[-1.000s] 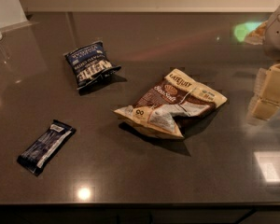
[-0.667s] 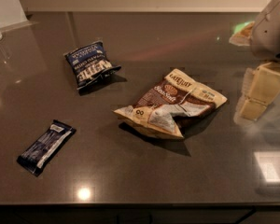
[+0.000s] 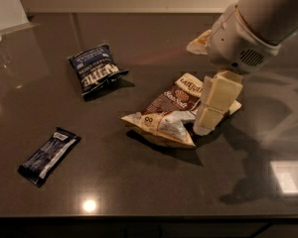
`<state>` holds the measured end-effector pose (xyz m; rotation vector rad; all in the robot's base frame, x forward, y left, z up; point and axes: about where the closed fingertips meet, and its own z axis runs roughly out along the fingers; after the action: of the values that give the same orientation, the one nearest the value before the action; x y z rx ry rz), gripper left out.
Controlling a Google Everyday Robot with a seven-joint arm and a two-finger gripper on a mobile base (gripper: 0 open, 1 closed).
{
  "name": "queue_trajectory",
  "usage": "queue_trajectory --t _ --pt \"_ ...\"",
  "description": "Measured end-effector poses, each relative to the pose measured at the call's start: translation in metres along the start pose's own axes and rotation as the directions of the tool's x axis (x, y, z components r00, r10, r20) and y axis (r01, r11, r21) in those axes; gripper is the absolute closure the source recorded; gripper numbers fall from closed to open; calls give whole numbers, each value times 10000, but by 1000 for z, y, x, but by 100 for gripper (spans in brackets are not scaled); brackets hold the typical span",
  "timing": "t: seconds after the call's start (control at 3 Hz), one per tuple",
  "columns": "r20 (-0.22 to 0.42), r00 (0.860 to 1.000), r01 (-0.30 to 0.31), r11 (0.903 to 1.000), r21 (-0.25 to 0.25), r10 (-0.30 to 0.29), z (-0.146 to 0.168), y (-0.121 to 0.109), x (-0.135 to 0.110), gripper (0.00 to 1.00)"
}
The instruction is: Pick rxbar blueberry
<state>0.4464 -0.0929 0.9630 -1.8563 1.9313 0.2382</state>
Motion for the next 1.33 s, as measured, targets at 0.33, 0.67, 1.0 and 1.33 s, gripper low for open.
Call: queue_trajectory --t 0.33,0.67,1.0,1.33 --pt "938 9941 557 9982 -207 -535 35 0 -43 0" --pt "1704 9796 1152 9926 -395 -1069 70 -1 -83 0" --pt "2318 9616 1679 9831 -728 -1471 100 4 -119 0" --pt "2808 9451 2143 9656 -1470 -1670 126 23 -147 0"
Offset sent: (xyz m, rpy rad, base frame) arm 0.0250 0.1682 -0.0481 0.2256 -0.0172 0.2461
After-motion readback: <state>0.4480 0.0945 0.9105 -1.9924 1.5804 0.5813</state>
